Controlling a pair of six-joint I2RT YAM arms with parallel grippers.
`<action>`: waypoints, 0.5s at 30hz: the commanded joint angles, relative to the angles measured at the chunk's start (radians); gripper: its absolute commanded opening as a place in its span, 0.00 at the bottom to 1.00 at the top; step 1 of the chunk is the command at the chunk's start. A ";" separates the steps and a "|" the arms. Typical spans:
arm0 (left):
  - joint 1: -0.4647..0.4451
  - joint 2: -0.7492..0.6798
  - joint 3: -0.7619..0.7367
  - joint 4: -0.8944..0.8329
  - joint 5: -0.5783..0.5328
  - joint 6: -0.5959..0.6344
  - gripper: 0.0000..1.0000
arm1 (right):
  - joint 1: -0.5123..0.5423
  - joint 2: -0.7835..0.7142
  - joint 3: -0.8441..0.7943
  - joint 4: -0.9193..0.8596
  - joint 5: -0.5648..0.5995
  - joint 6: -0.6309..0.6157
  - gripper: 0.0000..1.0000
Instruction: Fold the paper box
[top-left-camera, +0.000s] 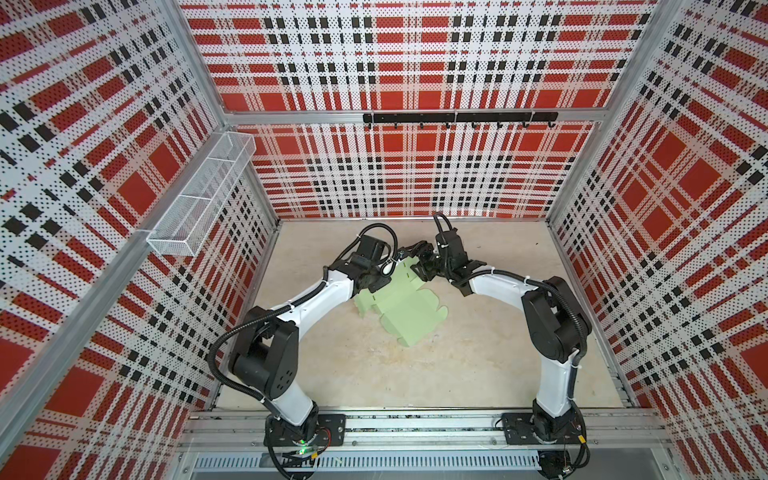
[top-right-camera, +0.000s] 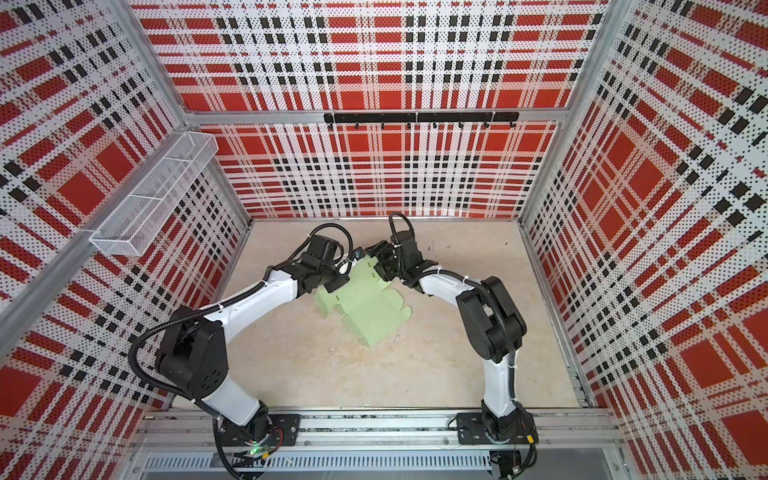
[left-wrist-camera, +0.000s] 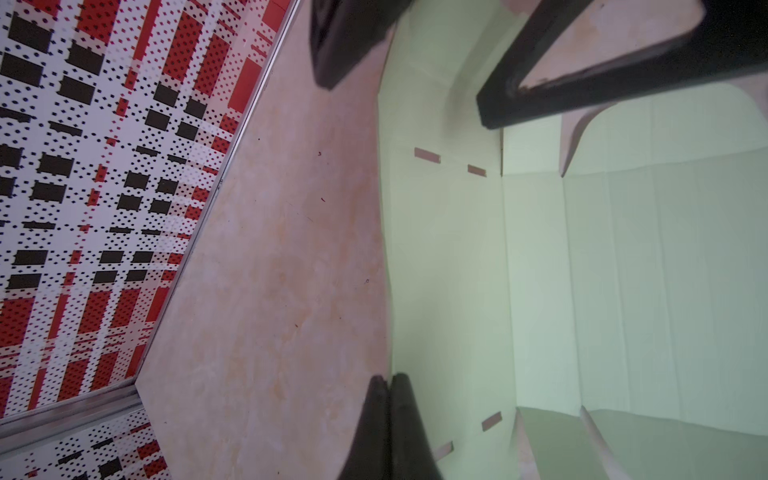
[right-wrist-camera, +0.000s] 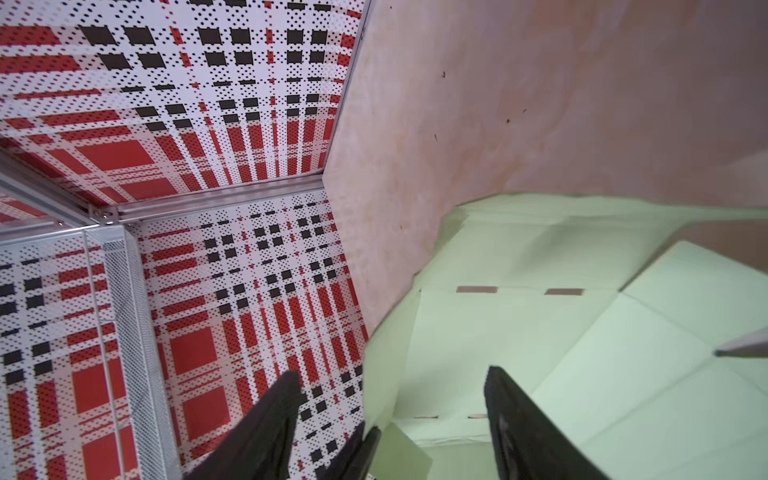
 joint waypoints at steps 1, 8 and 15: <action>-0.011 -0.032 -0.011 0.028 -0.004 0.031 0.00 | 0.020 0.013 0.053 0.083 -0.031 0.064 0.72; -0.020 -0.034 -0.026 0.038 0.003 0.044 0.00 | 0.037 0.044 0.060 0.076 -0.034 0.090 0.64; -0.034 -0.025 -0.027 0.042 0.003 0.049 0.00 | 0.044 0.062 0.046 0.071 -0.031 0.108 0.63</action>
